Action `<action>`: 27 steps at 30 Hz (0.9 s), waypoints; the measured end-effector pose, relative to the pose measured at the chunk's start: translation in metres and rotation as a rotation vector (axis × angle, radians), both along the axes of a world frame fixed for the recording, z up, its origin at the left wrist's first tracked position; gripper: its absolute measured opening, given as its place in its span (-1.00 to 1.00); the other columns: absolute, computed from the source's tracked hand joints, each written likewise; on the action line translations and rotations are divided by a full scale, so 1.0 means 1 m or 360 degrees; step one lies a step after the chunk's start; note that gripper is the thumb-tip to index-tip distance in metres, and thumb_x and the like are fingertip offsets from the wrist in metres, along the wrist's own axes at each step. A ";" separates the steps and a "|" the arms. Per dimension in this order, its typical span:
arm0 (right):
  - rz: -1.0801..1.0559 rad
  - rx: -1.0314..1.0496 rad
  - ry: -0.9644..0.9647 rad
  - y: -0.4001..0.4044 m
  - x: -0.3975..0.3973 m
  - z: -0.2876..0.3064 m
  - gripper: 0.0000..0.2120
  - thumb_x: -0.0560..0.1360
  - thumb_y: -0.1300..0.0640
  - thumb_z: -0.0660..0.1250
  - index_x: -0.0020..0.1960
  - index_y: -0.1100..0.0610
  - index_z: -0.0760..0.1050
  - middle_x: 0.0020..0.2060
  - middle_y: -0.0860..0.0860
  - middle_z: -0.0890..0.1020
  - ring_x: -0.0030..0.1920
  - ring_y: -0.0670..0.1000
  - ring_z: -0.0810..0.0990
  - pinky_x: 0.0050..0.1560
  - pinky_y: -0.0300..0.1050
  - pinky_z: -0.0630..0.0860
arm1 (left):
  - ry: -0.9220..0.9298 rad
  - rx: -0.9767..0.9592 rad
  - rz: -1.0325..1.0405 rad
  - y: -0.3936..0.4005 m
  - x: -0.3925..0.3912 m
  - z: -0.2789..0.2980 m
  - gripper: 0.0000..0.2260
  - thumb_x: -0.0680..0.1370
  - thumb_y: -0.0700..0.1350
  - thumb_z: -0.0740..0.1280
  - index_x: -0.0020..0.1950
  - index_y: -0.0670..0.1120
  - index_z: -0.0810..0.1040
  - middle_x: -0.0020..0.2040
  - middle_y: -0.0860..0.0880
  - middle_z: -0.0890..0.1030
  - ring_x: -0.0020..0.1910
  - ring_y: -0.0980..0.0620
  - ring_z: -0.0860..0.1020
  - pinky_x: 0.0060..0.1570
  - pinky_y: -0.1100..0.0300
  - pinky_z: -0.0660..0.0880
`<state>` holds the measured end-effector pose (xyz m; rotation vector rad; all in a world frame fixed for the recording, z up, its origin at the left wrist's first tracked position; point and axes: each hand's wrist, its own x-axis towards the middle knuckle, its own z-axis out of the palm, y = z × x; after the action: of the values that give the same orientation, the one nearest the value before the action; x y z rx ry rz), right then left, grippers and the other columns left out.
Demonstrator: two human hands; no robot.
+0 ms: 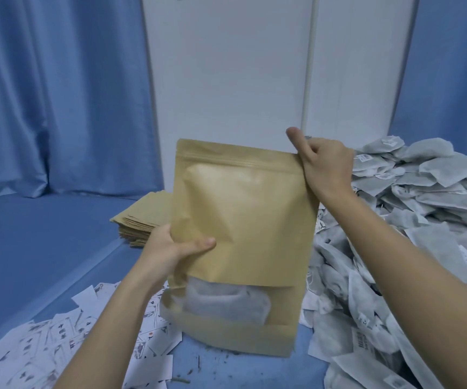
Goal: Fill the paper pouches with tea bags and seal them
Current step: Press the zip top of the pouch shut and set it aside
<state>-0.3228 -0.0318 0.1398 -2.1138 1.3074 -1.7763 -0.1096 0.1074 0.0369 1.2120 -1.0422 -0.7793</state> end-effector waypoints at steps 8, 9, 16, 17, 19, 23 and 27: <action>0.1526 0.1373 -0.0207 0.019 -0.027 -0.087 -0.70 0.31 -0.04 0.48 -0.03 0.07 0.61 -0.24 -0.02 0.67 -0.29 -0.07 0.64 -0.37 -0.26 0.51 | 0.0648 -0.0069 0.0069 -0.007 0.001 0.016 -0.59 0.34 -0.09 0.48 0.15 -0.17 0.60 0.03 -0.09 0.68 -0.06 -0.01 0.67 -0.25 0.20 0.59; 0.1547 0.1419 -0.0322 0.022 -0.026 -0.094 -0.70 0.30 0.01 0.48 -0.03 0.10 0.60 -0.25 0.01 0.66 -0.31 -0.04 0.63 -0.37 -0.23 0.53 | 0.0692 0.0025 0.0057 -0.005 0.001 0.017 -0.62 0.40 -0.06 0.45 0.18 -0.15 0.58 0.05 -0.08 0.67 -0.06 0.00 0.67 -0.26 0.19 0.59; 0.1688 0.1622 -0.0944 0.052 -0.010 -0.124 -0.75 0.30 0.14 0.39 -0.05 0.21 0.59 -0.21 0.14 0.63 -0.32 0.07 0.62 -0.31 -0.16 0.55 | 0.1152 -0.0123 -0.0508 0.037 0.012 0.001 -0.54 0.47 0.18 0.20 -0.02 -0.14 0.70 -0.07 -0.09 0.69 -0.13 -0.05 0.67 -0.22 0.19 0.58; 0.1742 0.1681 -0.1009 0.060 -0.004 -0.126 -0.78 0.29 0.15 0.40 -0.09 0.21 0.61 -0.21 0.14 0.66 -0.31 0.08 0.65 -0.33 -0.16 0.58 | 0.1270 -0.0197 -0.0467 0.041 0.016 -0.006 -0.56 0.44 0.19 0.23 -0.02 -0.12 0.71 -0.04 -0.08 0.69 -0.11 -0.04 0.67 -0.19 0.17 0.58; 0.1806 0.1771 -0.1057 0.065 0.024 -0.124 -0.77 0.29 0.16 0.40 -0.08 0.22 0.61 -0.22 0.15 0.68 -0.30 0.08 0.67 -0.33 -0.13 0.60 | 0.1434 -0.0379 -0.0326 0.047 0.030 -0.019 -0.63 0.45 0.15 0.25 -0.02 -0.08 0.70 -0.01 -0.05 0.68 -0.08 -0.04 0.66 -0.15 0.14 0.58; 0.1751 0.1847 -0.0938 0.065 0.171 -0.072 -0.84 0.54 0.19 0.24 0.00 0.27 0.52 -0.27 0.15 0.66 -0.30 0.09 0.65 -0.33 -0.12 0.58 | 0.1723 -0.0627 -0.0130 0.040 0.068 -0.021 -0.57 0.60 0.14 0.08 0.12 -0.15 0.55 0.15 -0.17 0.60 0.14 -0.19 0.57 0.13 -0.08 0.47; 0.1813 0.1925 -0.0708 0.079 0.327 -0.021 -0.43 0.59 -0.18 0.07 0.46 0.16 0.16 0.28 0.16 0.42 0.26 0.25 0.45 0.16 0.11 0.44 | 0.1772 -0.0451 0.0255 0.015 0.111 -0.003 -0.44 0.63 0.17 0.05 0.51 -0.15 0.14 0.40 -0.26 0.37 0.28 -0.28 0.43 0.08 -0.15 0.41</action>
<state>0.0037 0.0468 0.1185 -1.1458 0.5052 -0.5742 0.0013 0.1223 0.0342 0.4481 -0.1149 -0.9530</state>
